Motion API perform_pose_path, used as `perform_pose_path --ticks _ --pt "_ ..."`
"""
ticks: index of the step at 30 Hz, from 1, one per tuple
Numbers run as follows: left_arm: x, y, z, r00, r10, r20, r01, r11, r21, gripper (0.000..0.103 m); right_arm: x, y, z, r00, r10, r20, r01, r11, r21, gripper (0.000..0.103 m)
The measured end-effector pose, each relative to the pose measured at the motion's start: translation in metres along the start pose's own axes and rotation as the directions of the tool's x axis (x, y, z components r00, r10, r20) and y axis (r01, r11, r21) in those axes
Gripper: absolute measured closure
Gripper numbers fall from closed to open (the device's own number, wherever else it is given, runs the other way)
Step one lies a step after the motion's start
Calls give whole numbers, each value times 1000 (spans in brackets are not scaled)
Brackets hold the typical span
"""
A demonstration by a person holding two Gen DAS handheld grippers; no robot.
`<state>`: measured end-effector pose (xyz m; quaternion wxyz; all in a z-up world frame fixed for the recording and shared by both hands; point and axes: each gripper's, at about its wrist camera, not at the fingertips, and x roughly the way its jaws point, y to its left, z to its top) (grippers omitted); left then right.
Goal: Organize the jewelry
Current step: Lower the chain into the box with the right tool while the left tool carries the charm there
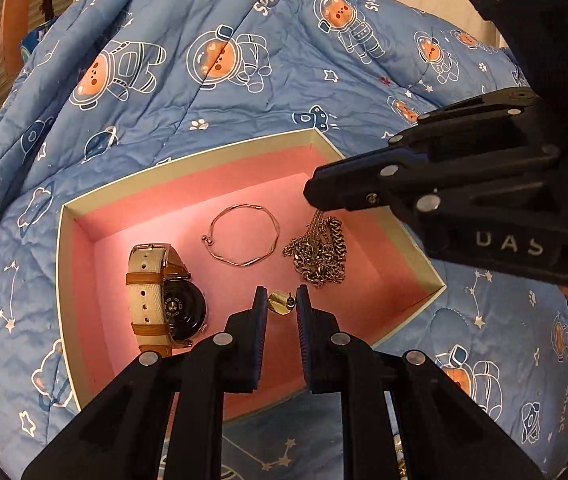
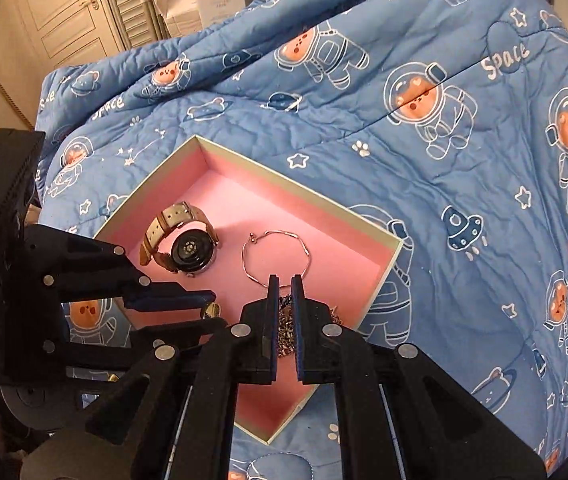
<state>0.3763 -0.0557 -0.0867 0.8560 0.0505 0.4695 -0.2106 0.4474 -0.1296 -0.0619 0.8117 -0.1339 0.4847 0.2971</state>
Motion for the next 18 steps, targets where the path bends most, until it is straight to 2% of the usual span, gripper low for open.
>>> perform_pose_path --ticks 6,12,18 --pt "9 4 4 1000 1 -23 -1 1000 -15 89 17 -3 1 998 -3 -58 3 1000 -1 97" --pt "19 0 7 999 17 -48 -16 1000 14 89 34 1 3 992 -4 -130 0 999 -36 97" --pt "23 -3 6 998 16 -53 -14 999 30 88 45 2 4 987 -4 -158 -4 999 -52 97"
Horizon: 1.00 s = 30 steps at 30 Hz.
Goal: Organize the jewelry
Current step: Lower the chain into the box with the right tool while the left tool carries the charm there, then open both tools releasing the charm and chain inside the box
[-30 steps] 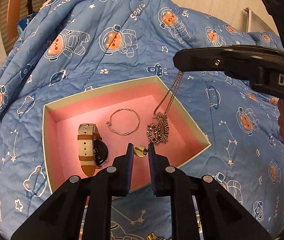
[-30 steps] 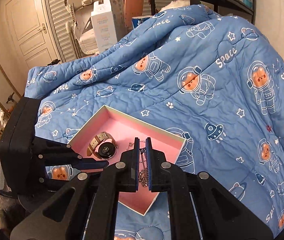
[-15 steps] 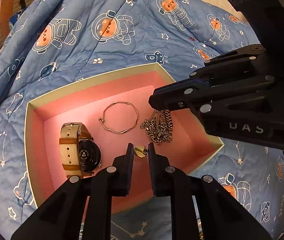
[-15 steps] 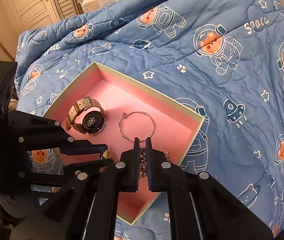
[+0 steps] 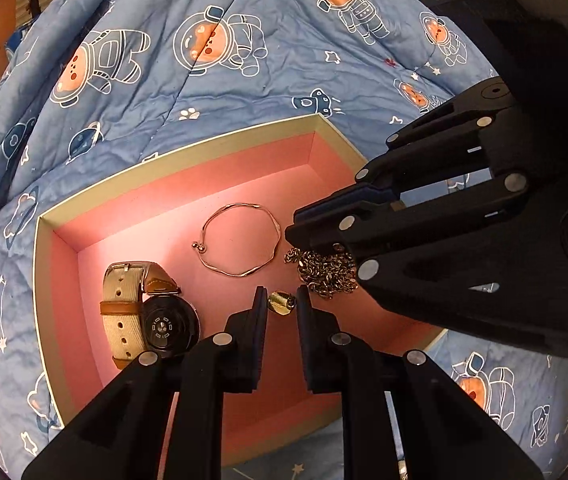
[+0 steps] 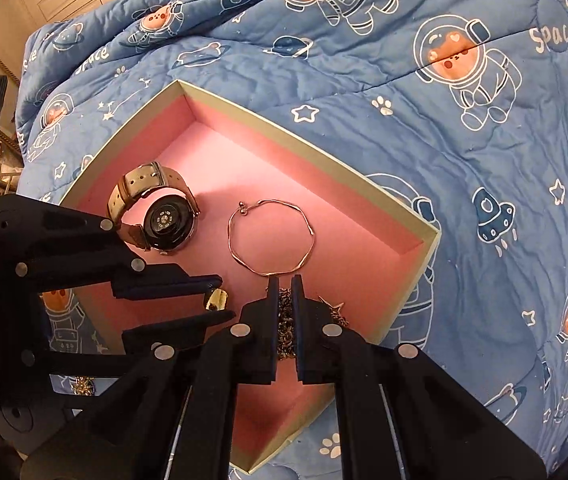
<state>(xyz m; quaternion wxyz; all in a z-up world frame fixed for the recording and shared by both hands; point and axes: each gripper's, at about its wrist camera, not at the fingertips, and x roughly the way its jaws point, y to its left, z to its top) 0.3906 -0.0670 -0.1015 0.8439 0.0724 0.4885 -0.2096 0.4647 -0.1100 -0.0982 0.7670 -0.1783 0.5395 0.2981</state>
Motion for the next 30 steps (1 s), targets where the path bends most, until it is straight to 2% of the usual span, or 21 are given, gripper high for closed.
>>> perform_pose_path --ticks 2,4,6,10,12,14,21,23,25,27,30 --pt "1 0 0 1000 3 4 -3 1000 4 85 1 0 0 1000 -3 3 3 1000 -5 97" --pt "0 0 1 1000 8 11 -8 1000 4 73 2 0 1 1000 -13 6 13 1000 -12 96" --pt "-1 0 1 1000 13 19 -13 1000 5 67 2 -1 2 1000 -13 7 13 1000 -9 96" --pt "-5 -2 2 999 -2 32 1 1000 22 65 1 -2 2 1000 1 20 -1 1000 -6 93" --pt "-9 -4 1 999 0 41 -1 1000 31 60 -1 -2 1 999 8 32 -8 1000 -8 74" --pt "-13 -6 -1 999 -3 53 1 999 34 54 -5 1 1 998 10 61 -10 1000 -12 46" --pt "-41 -14 -14 992 -32 119 27 998 48 40 -22 -3 1 991 -1 136 -1 1000 16 43" --pt "-50 -17 -19 989 -39 142 32 998 49 34 -32 -6 -3 985 -4 172 -3 999 42 33" --pt "-61 -17 -26 984 -42 172 37 999 32 24 -44 -5 -11 976 -9 219 -4 998 57 31" --pt "-72 -15 -36 979 -48 197 48 999 0 18 -58 -3 -23 962 -11 272 -8 998 70 30" --pt "-88 -7 -52 973 -53 225 69 996 -64 14 -76 3 -47 943 -36 329 4 995 100 21"
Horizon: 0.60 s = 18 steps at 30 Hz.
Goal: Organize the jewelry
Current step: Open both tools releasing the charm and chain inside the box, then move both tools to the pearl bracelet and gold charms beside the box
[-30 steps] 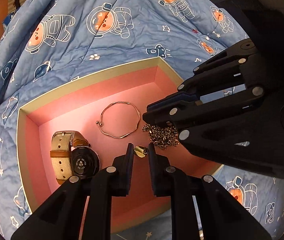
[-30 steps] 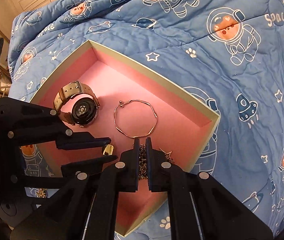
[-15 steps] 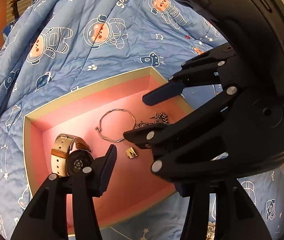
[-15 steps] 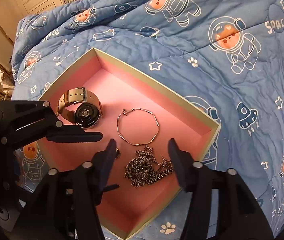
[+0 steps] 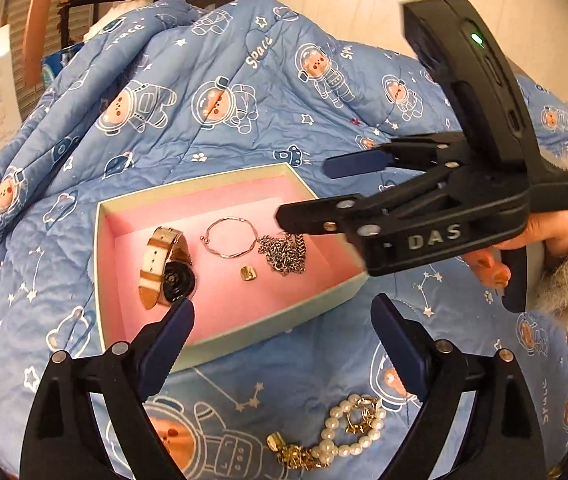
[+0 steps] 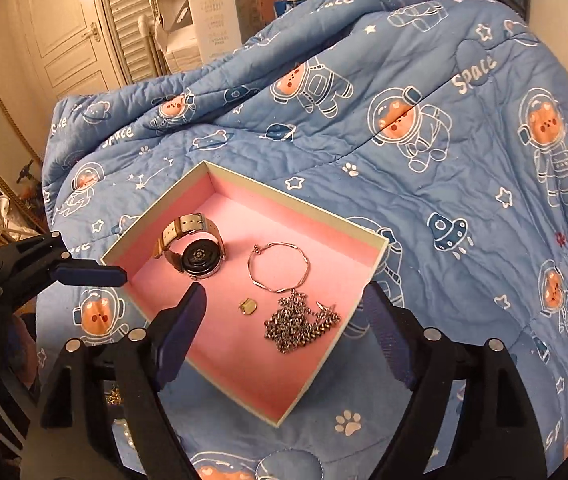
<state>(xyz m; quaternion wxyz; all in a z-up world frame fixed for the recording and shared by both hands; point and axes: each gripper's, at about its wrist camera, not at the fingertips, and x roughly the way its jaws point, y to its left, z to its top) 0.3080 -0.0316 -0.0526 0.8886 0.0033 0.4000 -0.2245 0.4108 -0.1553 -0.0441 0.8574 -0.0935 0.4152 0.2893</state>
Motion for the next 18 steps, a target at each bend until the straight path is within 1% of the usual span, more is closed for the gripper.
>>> perform_pose_path --ticks 3,5,8,10,12,13,14,16,18 --pt "-14 11 -14 1000 -19 17 21 997 -79 10 -18 5 -23 1000 -2 28 1 1000 28 20" --pt "-22 17 -25 1000 3 16 -1 994 -111 10 -27 10 -41 999 -5 34 4 999 41 20" --pt "-33 23 -45 999 41 14 -39 989 -141 10 -38 22 -64 998 -21 54 20 999 29 20" --pt "-38 27 -58 997 72 8 -70 985 -155 10 -44 34 -79 998 -17 65 16 1000 9 20" --pt "-42 28 -71 996 87 1 -86 981 -172 10 -48 43 -92 998 -9 67 8 1000 6 21" --pt "-44 28 -77 996 89 0 -88 979 -182 10 -48 47 -98 998 1 66 -2 1000 12 23" --pt "-46 27 -84 996 91 -1 -90 978 -190 10 -49 51 -104 998 11 62 -12 1000 19 29" --pt "-49 22 -96 995 103 1 -101 976 -195 10 -46 58 -115 999 11 50 -12 1000 27 36" --pt "-51 15 -105 994 112 2 -110 976 -187 11 -44 65 -125 999 8 45 -9 999 40 39"
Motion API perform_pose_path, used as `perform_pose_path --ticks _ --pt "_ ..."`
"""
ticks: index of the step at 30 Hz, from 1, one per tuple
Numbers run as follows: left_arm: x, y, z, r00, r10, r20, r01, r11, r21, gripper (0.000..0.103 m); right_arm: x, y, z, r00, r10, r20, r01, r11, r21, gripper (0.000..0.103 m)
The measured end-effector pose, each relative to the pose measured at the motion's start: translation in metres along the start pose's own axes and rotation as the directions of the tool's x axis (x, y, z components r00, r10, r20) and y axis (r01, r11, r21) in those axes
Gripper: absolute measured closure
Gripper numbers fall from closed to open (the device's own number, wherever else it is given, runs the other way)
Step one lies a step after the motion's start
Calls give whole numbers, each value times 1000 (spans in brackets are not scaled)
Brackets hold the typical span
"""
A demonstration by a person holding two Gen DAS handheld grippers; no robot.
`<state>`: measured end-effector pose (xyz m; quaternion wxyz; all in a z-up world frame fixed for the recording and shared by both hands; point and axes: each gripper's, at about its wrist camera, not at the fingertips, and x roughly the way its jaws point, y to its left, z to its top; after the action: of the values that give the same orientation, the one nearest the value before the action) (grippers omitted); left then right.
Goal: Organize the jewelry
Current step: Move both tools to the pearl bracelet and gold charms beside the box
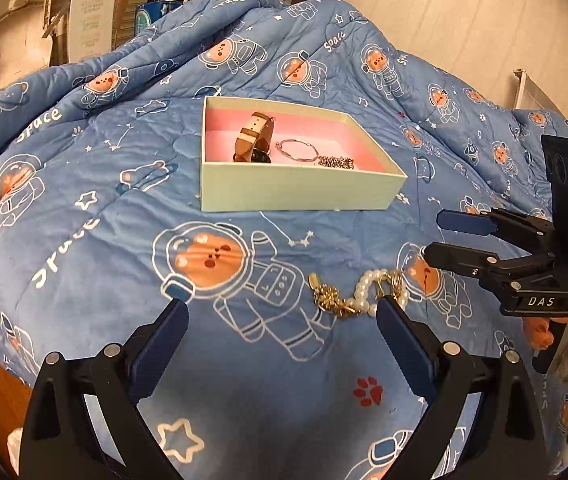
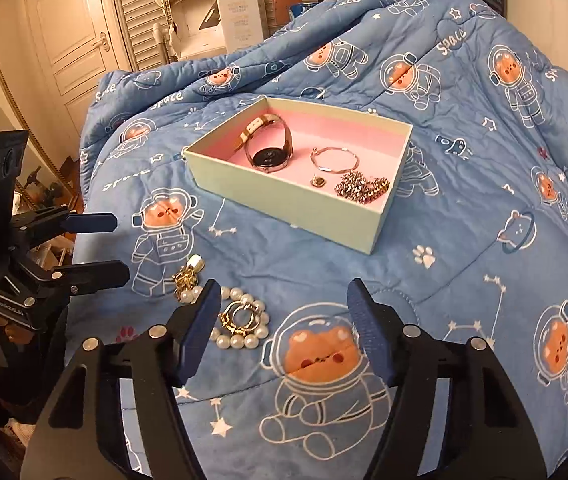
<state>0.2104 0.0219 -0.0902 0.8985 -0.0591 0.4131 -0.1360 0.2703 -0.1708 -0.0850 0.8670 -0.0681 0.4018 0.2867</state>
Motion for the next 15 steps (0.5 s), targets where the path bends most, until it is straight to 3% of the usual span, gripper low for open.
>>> perform_pose_path --ticks 4,7,11,15 --pt "0 -8 -13 1000 1 1 -1 1000 13 17 6 10 -13 1000 15 -9 -15 999 33 51" --pt "5 -13 -17 1000 14 -8 -13 999 29 32 8 14 -15 1000 15 7 -15 998 54 54" --pt "9 -14 -18 1000 -11 -12 12 1000 14 40 16 18 -16 1000 6 -2 -6 997 71 63" --pt "12 -19 -18 1000 -6 -16 6 999 32 47 23 19 -16 1000 -6 -14 7 997 72 66"
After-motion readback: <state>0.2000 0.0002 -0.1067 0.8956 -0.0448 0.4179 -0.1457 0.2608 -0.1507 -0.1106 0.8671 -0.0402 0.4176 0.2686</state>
